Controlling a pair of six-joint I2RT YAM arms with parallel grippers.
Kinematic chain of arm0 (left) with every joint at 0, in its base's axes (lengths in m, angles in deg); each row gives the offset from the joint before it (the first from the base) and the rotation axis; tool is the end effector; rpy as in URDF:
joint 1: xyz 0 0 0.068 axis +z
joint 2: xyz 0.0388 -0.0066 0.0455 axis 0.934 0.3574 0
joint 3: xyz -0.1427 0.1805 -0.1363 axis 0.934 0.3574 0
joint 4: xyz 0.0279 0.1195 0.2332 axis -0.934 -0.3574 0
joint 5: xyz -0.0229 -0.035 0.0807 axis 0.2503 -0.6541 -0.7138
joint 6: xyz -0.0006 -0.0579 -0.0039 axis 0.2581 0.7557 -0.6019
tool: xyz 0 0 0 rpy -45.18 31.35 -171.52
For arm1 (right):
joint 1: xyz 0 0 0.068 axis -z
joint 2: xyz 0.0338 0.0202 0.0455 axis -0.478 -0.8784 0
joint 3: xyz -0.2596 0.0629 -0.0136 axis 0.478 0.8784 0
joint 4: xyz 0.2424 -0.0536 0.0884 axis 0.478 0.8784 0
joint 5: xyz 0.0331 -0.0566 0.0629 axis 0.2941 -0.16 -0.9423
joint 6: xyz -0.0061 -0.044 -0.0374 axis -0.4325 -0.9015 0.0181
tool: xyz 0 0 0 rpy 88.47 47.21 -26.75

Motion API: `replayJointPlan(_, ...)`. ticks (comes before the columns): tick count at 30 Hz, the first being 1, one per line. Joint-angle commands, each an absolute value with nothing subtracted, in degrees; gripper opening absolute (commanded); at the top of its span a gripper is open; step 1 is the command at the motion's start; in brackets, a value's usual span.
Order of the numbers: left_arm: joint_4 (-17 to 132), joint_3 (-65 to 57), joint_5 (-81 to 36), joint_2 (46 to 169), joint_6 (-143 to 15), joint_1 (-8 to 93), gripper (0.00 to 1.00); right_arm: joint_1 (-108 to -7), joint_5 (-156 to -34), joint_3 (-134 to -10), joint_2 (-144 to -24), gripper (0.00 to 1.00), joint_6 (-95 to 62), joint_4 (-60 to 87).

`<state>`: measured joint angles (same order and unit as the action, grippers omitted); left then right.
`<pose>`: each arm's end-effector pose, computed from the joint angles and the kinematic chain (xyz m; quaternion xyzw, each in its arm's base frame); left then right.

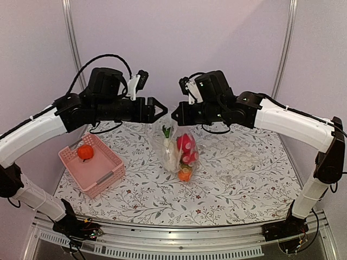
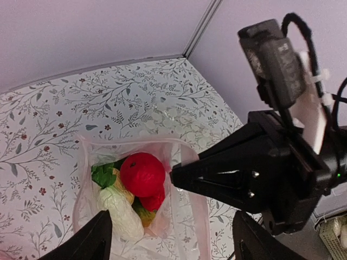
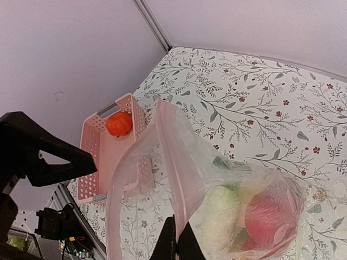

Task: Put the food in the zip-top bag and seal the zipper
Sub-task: Pick up the fake vegetable from the bin.

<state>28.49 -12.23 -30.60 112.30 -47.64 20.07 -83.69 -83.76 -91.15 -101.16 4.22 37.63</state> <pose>0.2148 -0.2472 0.3749 0.1536 0.8393 -0.3267 0.4066 0.2356 0.3341 0.3606 -0.1913 0.8357 0.3218 0.4018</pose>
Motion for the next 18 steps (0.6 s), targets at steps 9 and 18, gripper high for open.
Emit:
replayJointPlan(9, 20.8, -12.5, -30.5, 99.7, -51.0, 23.0, 0.82, -84.1, -82.3, -90.7, -99.6, 0.00, 4.0, 36.7)
replayJointPlan(18, 9.5, -14.1, -34.3, 96.6, -47.8, 35.0, 0.91, -84.1, -82.5, -90.1, -99.0, 0.00, 3.8, 36.7)
